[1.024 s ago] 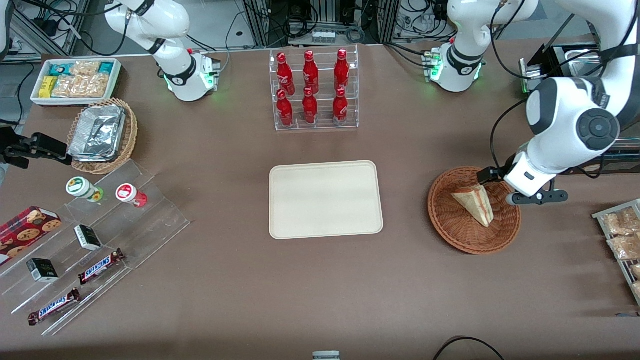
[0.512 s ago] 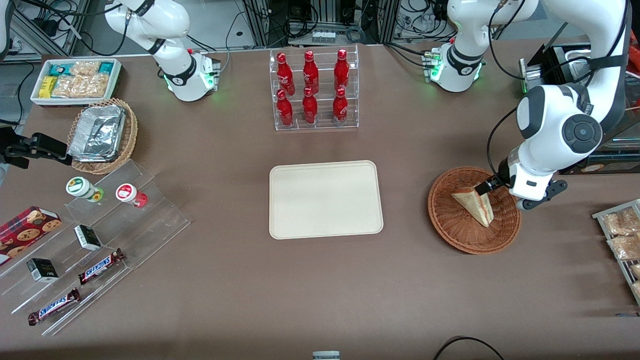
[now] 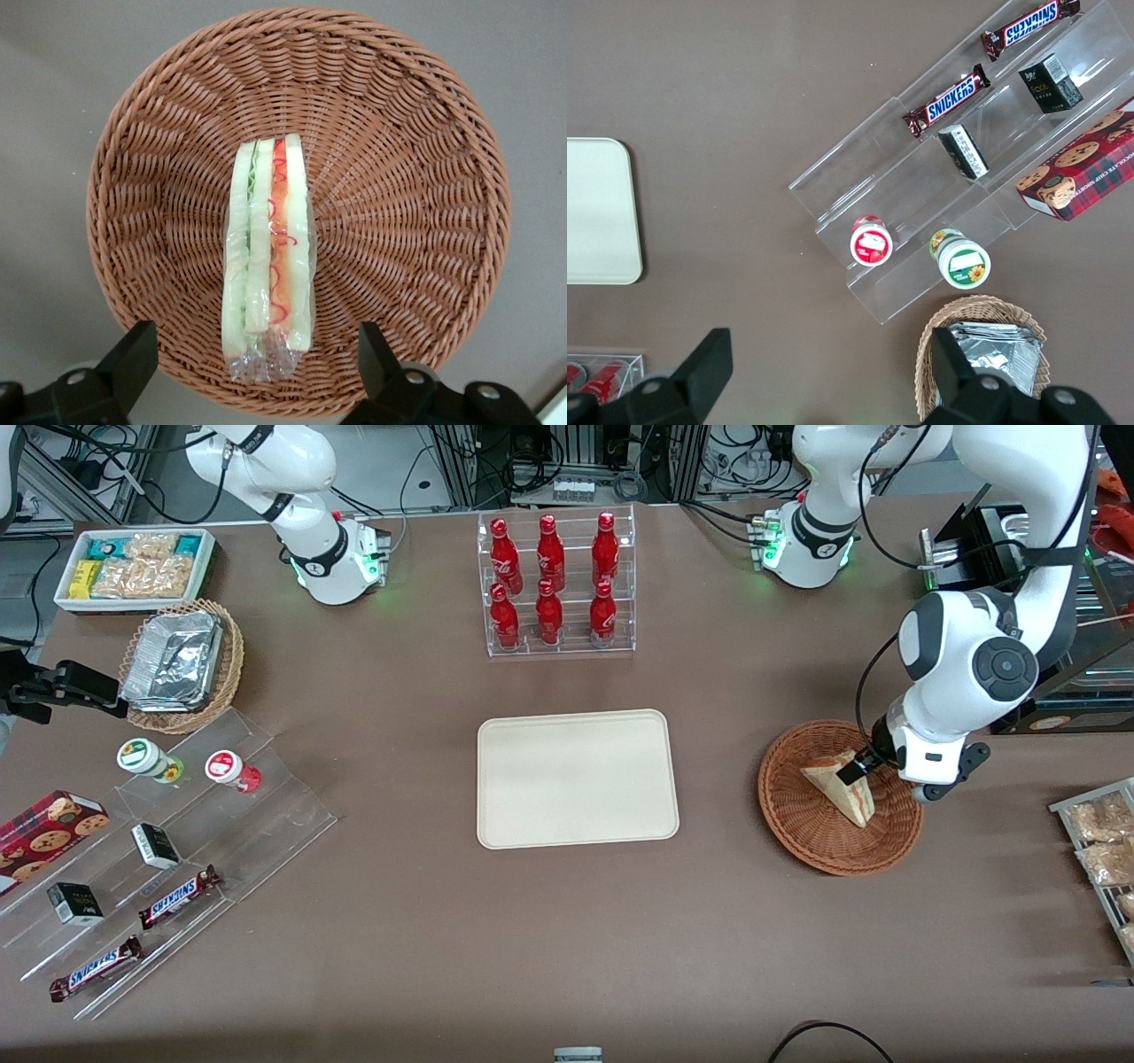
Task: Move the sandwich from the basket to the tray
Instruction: 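Lower the open left gripper around the wrapped sandwich wedge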
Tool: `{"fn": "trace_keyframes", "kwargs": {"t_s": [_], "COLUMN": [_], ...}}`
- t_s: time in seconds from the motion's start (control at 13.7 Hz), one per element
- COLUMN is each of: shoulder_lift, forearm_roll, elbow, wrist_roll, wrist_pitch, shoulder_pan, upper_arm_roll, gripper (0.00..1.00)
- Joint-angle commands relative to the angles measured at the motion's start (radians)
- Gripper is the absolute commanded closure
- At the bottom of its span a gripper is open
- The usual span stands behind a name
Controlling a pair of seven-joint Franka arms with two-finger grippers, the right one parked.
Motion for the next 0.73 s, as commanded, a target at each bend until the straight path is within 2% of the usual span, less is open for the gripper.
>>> {"fn": "trace_keyframes", "kwargs": {"t_s": [0.0,0.44,0.51,0.59,0.66], "shoulder_lift": [0.025,0.094,0.102,0.103,0.097], "forearm_roll": [-0.013,-0.013,-0.013,-0.013,-0.013], "elbow": [-0.019,-0.088,-0.1,-0.108,-0.11], "wrist_roll": [-0.049,-0.066,-0.076,-0.098,-0.124], "wrist_pitch": [0.07,0.248,0.275,0.285,0.277], "shoulder_pan": [-0.003,-0.005,-0.005,-0.005,-0.009], "upper_arm_roll": [0.002,0.002,0.002,0.002,0.002], "gripper": [0.0,0.0,0.03,0.27,0.63]}}
